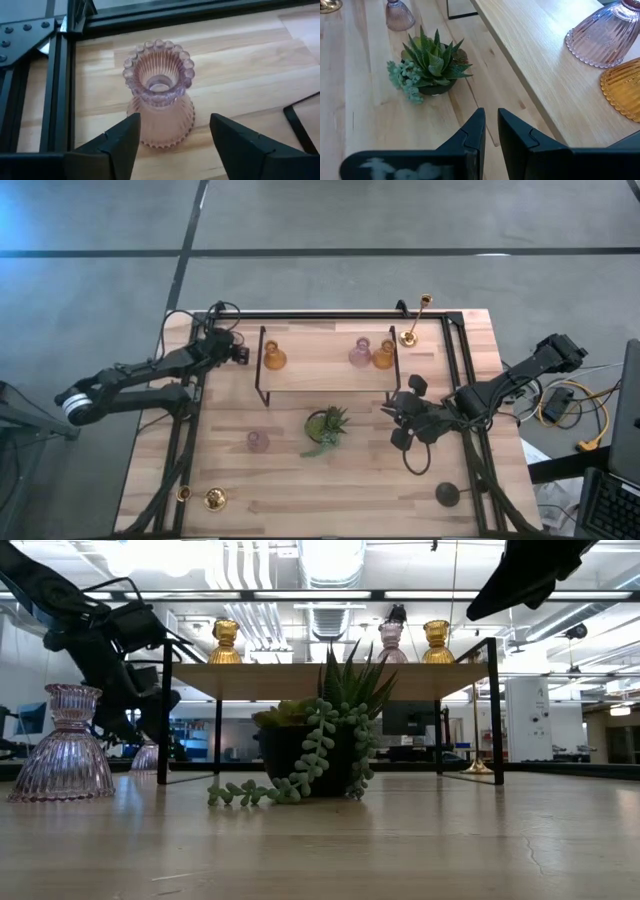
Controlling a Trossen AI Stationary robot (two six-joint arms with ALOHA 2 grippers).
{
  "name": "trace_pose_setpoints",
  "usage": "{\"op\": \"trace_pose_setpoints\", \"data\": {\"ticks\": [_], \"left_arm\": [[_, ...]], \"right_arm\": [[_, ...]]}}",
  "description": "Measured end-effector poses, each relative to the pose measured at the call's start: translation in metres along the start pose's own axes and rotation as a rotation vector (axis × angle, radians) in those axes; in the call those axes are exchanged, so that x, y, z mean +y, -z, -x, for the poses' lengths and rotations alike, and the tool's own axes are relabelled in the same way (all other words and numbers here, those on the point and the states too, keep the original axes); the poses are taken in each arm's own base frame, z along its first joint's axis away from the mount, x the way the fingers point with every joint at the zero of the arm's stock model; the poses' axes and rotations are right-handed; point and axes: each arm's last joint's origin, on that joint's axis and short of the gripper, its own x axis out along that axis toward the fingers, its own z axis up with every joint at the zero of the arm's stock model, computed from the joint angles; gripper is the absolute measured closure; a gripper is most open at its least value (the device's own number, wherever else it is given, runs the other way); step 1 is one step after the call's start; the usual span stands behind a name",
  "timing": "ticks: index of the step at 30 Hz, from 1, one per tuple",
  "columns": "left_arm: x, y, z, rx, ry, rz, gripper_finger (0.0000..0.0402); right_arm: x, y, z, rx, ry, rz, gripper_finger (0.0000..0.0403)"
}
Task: Pick & Place candle stick holders
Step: Put the pink glass candle holder on the shelf
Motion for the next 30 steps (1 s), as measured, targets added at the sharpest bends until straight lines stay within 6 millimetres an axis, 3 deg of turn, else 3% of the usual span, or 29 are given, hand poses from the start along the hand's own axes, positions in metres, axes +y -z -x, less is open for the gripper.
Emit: {"op": "trace_pose_setpoints", "data": {"ticks": [7,30], "left_arm": [[-0.002,-0.006,-0.001,-0.074,-0.022,0.027,0.0123],[-0.013,-0.004,-0.032,-0.117,-0.149,0.017,0.0126]], "right_arm": [[0.0,0.0,0.0,0.0,0.0,0.017,0.036],[0.0,0.0,0.0,-0.001,0.0,0.032,0.036]]}}
